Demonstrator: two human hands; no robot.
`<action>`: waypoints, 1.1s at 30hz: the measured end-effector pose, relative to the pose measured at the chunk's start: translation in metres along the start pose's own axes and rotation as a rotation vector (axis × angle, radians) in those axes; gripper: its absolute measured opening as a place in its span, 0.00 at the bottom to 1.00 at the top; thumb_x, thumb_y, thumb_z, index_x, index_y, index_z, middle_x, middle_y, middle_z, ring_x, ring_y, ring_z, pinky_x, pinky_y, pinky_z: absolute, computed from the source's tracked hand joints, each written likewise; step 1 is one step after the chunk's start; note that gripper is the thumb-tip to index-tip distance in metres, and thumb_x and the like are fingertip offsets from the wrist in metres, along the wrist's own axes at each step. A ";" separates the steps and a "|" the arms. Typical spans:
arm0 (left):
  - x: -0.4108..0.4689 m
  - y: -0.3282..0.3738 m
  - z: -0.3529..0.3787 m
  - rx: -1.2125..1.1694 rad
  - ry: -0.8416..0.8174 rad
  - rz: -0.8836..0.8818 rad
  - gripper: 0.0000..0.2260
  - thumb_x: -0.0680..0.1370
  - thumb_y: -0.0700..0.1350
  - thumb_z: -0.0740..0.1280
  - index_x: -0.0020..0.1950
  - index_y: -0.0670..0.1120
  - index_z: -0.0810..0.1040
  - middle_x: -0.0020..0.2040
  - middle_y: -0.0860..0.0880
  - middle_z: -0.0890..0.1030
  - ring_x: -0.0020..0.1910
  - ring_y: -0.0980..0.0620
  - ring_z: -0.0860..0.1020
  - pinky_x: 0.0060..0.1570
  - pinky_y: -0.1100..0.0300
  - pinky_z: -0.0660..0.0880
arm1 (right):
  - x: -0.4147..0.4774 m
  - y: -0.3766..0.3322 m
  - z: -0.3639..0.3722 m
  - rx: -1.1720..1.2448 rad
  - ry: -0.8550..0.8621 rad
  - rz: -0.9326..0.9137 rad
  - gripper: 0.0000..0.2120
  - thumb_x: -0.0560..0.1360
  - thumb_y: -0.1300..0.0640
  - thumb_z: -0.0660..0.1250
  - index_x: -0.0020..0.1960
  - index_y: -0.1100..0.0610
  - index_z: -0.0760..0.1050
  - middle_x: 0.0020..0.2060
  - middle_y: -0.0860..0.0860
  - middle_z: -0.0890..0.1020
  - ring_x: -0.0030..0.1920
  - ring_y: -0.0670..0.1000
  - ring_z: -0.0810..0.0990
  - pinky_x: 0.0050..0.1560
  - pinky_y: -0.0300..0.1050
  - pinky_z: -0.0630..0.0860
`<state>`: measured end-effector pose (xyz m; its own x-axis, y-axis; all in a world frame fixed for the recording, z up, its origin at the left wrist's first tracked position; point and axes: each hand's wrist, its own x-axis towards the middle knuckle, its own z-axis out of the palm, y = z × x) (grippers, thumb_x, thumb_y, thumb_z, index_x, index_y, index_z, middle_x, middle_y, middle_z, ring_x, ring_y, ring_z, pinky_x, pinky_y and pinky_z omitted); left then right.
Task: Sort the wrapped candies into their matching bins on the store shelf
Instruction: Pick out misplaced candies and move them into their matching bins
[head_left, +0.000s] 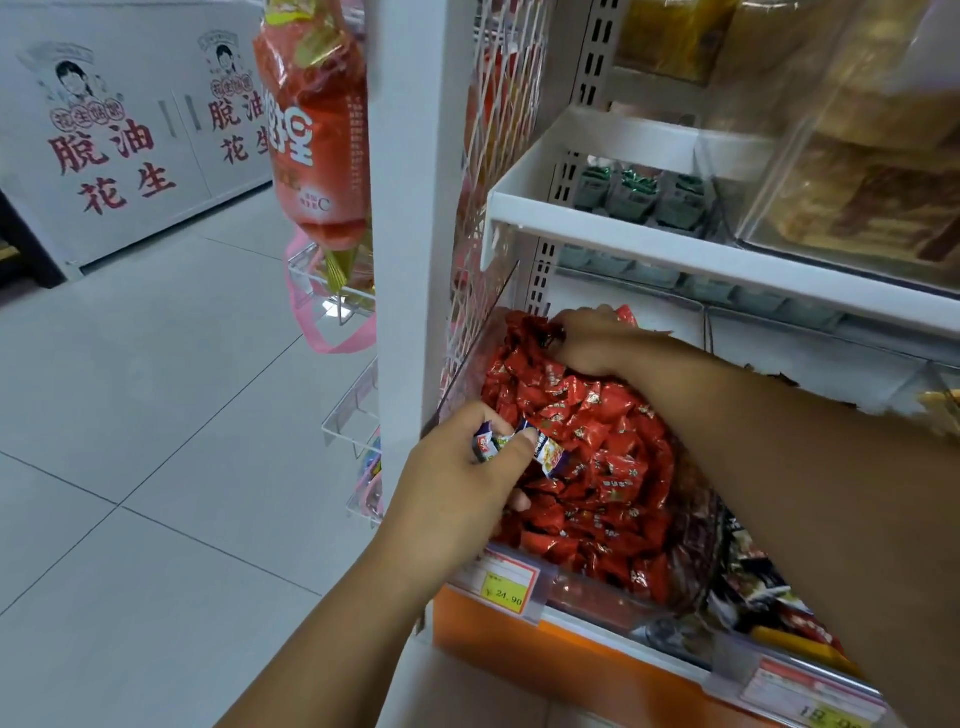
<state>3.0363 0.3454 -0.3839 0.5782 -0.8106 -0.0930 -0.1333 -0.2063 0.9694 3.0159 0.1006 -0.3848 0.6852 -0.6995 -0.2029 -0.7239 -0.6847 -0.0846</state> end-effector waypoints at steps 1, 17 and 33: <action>0.000 0.001 0.001 -0.004 0.002 -0.003 0.09 0.78 0.52 0.66 0.44 0.48 0.72 0.29 0.46 0.81 0.22 0.52 0.65 0.22 0.65 0.63 | -0.001 -0.002 0.001 0.005 0.004 0.009 0.17 0.79 0.51 0.58 0.64 0.57 0.73 0.60 0.57 0.76 0.63 0.59 0.70 0.55 0.46 0.68; -0.004 0.012 0.011 -0.429 0.037 -0.174 0.07 0.77 0.43 0.69 0.42 0.44 0.74 0.36 0.45 0.78 0.26 0.57 0.78 0.34 0.64 0.76 | -0.124 0.010 -0.020 0.652 0.237 -0.182 0.18 0.69 0.60 0.76 0.54 0.46 0.77 0.51 0.44 0.80 0.49 0.41 0.78 0.50 0.36 0.71; 0.001 0.025 0.028 -0.511 -0.113 -0.225 0.07 0.78 0.45 0.68 0.55 0.49 0.81 0.44 0.48 0.84 0.38 0.55 0.82 0.27 0.67 0.70 | -0.182 0.008 -0.011 1.229 0.165 -0.182 0.18 0.72 0.72 0.69 0.56 0.54 0.77 0.53 0.54 0.79 0.43 0.52 0.84 0.46 0.45 0.82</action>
<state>3.0111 0.3238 -0.3663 0.4539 -0.8367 -0.3064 0.4059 -0.1119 0.9070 2.8863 0.2199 -0.3378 0.7204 -0.6931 0.0241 -0.1528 -0.1926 -0.9693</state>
